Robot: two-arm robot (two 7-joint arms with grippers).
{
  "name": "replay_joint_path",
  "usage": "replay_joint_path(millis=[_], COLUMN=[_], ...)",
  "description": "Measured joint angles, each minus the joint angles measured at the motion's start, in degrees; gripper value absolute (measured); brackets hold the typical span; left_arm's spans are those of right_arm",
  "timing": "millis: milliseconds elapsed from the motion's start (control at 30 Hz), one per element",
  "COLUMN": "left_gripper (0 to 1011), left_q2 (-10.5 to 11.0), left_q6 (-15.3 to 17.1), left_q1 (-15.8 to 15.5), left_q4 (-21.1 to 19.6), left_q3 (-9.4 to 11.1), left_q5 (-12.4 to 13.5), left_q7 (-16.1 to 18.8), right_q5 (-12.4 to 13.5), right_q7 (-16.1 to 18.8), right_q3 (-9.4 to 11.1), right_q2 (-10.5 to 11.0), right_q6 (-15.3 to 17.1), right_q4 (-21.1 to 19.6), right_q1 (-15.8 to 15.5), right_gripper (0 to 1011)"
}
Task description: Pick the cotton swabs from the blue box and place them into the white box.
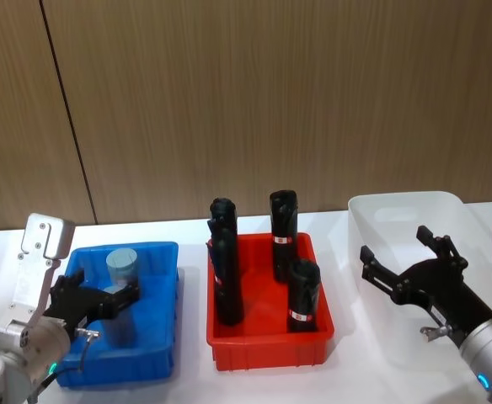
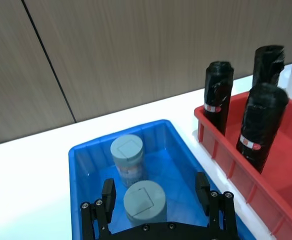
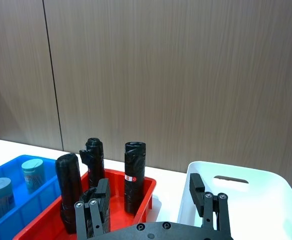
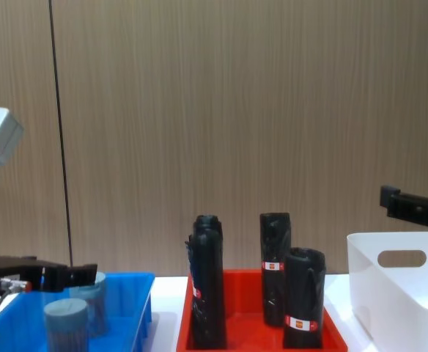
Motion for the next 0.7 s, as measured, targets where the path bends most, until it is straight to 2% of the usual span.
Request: replay_joint_path(millis=[700], left_gripper=[1004], left_q2=[-2.7], left_q6=[4.6], left_q1=[-3.5], left_q4=[7.1], left_q3=[-0.1], left_q5=[-2.2], left_q7=[-0.7], right_q5=[0.0], right_q7=[0.0], right_q3=[0.0], right_q2=[0.0], right_q6=[0.0], right_q4=[0.0], right_q1=[0.0], right_gripper=[1002])
